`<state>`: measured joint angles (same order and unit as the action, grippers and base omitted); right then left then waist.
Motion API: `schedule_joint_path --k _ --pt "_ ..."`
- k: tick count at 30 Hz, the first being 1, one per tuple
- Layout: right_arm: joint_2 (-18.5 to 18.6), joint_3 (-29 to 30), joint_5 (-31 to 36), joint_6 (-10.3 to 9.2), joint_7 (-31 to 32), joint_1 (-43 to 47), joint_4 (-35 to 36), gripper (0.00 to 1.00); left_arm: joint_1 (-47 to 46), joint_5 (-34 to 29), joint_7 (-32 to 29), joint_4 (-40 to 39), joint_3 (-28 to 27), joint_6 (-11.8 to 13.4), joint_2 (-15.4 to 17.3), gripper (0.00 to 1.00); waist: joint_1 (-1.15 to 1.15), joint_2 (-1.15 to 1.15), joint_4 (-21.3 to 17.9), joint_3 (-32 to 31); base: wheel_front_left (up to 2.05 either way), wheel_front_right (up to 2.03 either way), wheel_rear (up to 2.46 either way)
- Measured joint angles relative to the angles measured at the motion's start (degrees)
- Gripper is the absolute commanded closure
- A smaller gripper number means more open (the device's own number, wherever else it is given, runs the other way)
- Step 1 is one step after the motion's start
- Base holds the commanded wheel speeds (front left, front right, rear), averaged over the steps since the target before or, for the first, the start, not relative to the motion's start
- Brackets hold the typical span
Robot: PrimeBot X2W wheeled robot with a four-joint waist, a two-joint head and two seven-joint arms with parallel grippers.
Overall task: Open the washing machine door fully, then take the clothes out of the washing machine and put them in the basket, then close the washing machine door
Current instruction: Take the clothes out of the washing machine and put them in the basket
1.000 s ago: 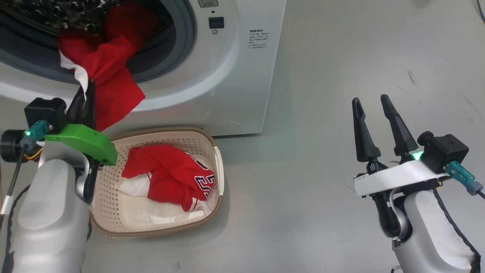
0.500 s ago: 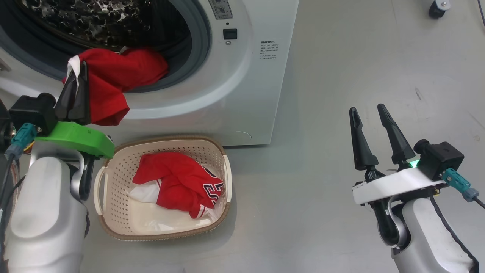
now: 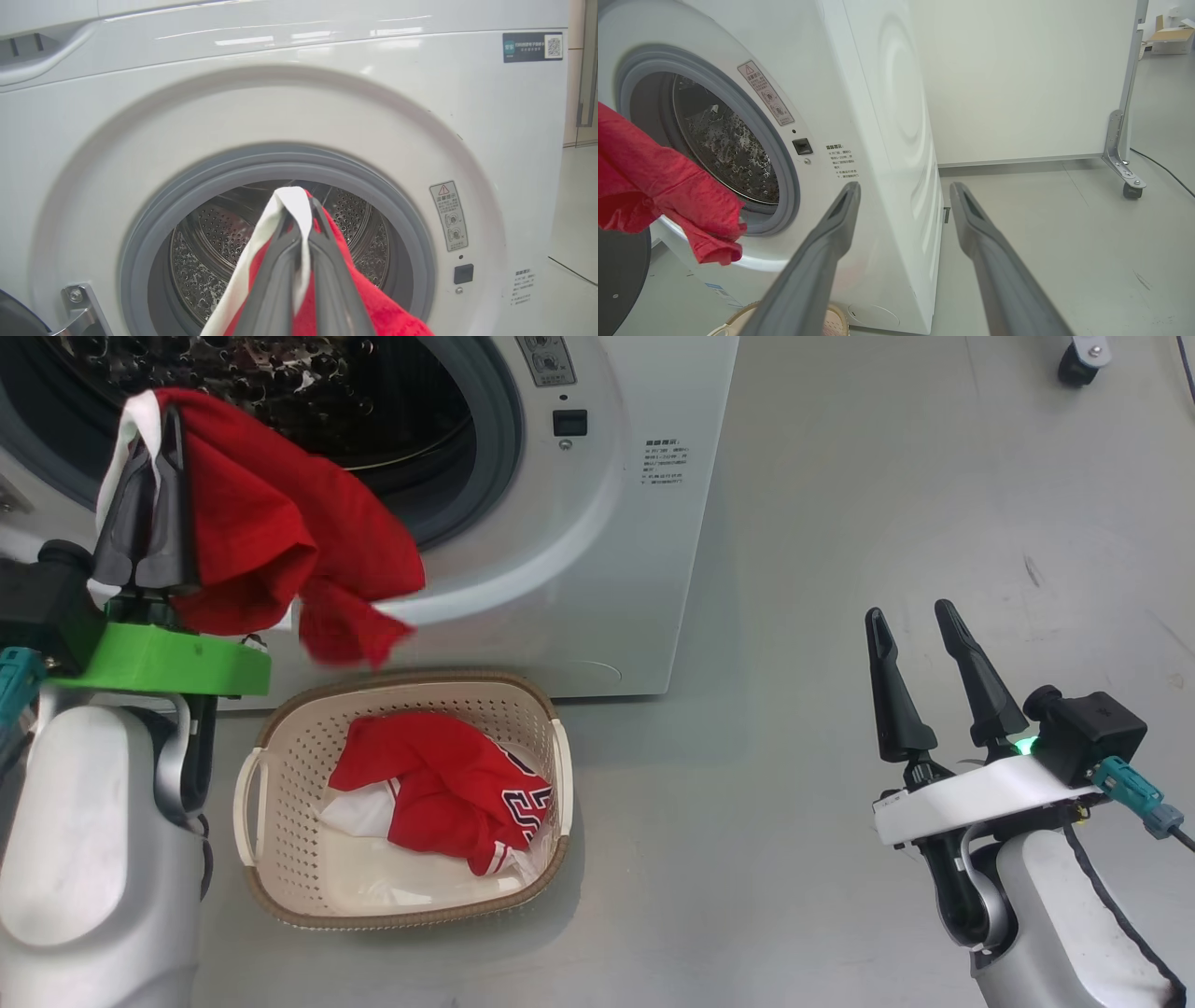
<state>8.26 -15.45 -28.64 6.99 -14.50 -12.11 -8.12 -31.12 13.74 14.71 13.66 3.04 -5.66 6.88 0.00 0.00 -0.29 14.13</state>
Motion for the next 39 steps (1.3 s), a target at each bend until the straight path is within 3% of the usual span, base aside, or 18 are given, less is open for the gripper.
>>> schedule_joint_path --k 16,39 --pt "0.4 -0.4 0.0 0.0 0.0 0.1 0.1 0.0 3.5 -1.8 0.0 -12.6 -0.6 0.9 -0.6 1.0 0.0 0.0 -0.2 0.0 0.0 0.0 0.0" --pt "0.6 -0.8 0.0 0.0 0.0 0.0 1.8 0.0 10.9 -4.4 -3.3 -12.3 2.5 1.4 -0.1 1.0 0.0 0.0 -0.8 4.3 0.0 0.0 0.0"
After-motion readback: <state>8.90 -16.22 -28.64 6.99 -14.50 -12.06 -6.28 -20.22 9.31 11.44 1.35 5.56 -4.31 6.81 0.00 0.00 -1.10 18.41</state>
